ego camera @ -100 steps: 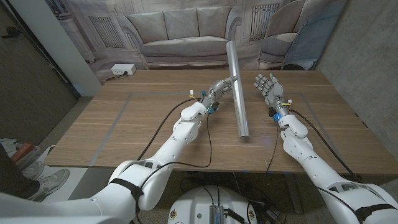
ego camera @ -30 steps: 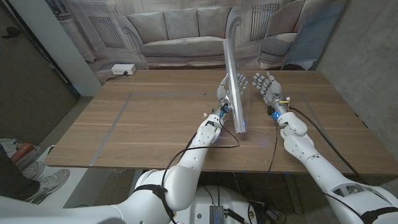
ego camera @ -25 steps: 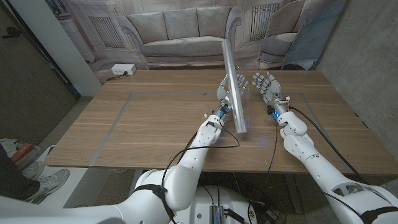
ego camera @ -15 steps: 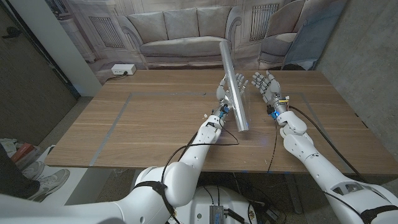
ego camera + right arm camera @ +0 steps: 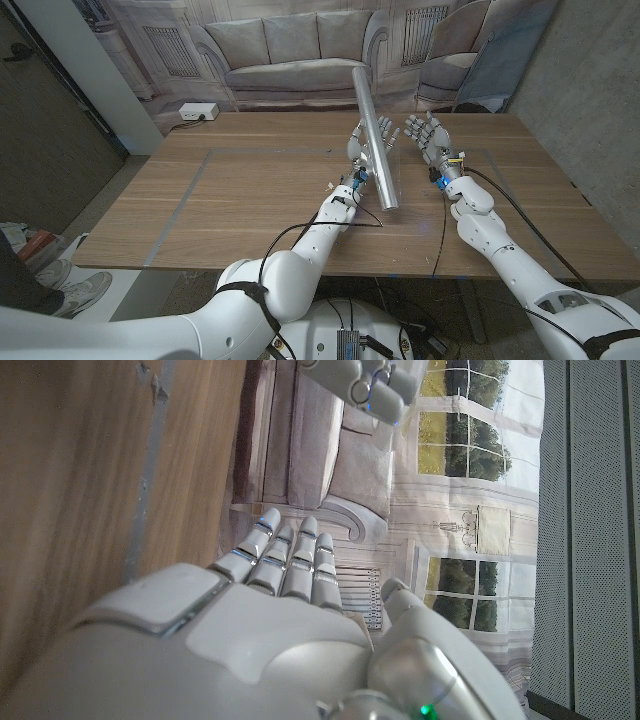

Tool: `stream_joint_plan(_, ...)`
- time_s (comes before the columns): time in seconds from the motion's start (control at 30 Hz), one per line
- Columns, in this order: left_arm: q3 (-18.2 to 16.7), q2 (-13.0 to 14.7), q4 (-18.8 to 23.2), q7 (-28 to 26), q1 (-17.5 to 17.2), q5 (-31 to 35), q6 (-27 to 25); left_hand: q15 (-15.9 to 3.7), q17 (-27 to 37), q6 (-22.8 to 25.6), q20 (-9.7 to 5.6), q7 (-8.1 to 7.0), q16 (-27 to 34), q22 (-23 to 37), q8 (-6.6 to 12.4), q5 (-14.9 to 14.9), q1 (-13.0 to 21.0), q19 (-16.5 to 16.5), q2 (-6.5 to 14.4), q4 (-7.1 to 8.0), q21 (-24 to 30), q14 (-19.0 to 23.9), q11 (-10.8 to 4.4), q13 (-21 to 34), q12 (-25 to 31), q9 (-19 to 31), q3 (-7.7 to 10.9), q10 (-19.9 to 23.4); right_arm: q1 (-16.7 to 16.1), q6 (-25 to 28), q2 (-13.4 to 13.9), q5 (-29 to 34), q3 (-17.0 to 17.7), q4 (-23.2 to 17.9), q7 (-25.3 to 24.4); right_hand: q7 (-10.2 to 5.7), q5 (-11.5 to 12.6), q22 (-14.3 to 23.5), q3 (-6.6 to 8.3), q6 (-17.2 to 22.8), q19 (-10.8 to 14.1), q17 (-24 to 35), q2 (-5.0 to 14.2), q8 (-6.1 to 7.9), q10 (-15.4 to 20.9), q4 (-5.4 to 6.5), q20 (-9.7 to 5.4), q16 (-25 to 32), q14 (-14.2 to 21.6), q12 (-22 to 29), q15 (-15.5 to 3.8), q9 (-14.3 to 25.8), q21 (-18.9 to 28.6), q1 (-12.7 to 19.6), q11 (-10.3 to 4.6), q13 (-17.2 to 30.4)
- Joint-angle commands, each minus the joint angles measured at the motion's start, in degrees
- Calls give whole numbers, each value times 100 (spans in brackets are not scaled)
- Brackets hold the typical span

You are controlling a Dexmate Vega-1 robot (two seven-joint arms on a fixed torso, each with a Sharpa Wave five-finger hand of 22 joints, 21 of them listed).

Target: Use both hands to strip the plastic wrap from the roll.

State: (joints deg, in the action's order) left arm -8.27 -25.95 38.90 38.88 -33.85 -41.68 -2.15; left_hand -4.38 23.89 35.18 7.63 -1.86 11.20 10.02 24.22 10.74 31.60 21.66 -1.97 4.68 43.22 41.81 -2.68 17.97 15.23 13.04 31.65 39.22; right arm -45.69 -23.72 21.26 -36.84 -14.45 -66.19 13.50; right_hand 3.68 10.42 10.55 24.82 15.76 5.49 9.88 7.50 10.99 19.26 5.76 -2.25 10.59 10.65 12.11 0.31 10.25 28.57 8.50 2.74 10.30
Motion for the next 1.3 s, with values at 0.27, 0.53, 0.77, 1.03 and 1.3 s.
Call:
stream_joint_plan(0.27,73,-1,-267,25,109,-262,235,-124,24,27,18,122,78,24,-10,28,-448,172,-460,170,-65,5,88,40,21,-11,-330,-24,-4,137,102,35,-49,-140,-123,-21,14,6,1,53,52,5,110,-17,59,-9,-97,-6,22,-7,-8,27,-34,-17,20,19)
stream_joint_plan(0.53,104,-1,-16,-214,0,-102,222,-121,23,237,-42,173,136,32,82,109,-538,252,-327,227,-126,91,74,49,77,13,-335,56,-430,1735,1013,743,-221,-1819,-1377,65,-35,31,96,506,860,1,-115,84,881,-598,200,187,1150,240,200,38,154,521,215,47)
stream_joint_plan(0.77,93,17,-95,-311,65,75,270,-140,7,319,-61,162,137,35,130,131,-463,246,-137,215,-165,110,22,47,108,27,-235,117,-620,2972,1787,1130,-329,-3029,-1887,19,-46,51,74,1017,1412,42,-291,178,1436,-862,501,287,2045,387,263,61,345,673,236,76)
stream_joint_plan(1.03,159,36,-83,-605,94,702,997,-125,1,311,-43,163,134,35,144,120,-473,200,-139,210,-206,110,21,52,112,44,-243,107,-694,3845,2213,1473,-433,-3820,-2364,-8,-59,156,-48,1587,1851,149,-412,310,2063,-940,541,477,2894,612,127,103,615,600,212,154)
stream_joint_plan(1.3,-6,-1,-22,-456,93,841,886,-87,-3,357,5,212,137,37,184,89,-597,193,-225,252,-245,116,53,54,132,71,-339,138,-649,4321,2335,1620,-513,-4109,-2600,13,-53,268,-200,2125,2069,343,-490,499,2725,-990,581,794,3490,872,30,165,841,522,183,280)
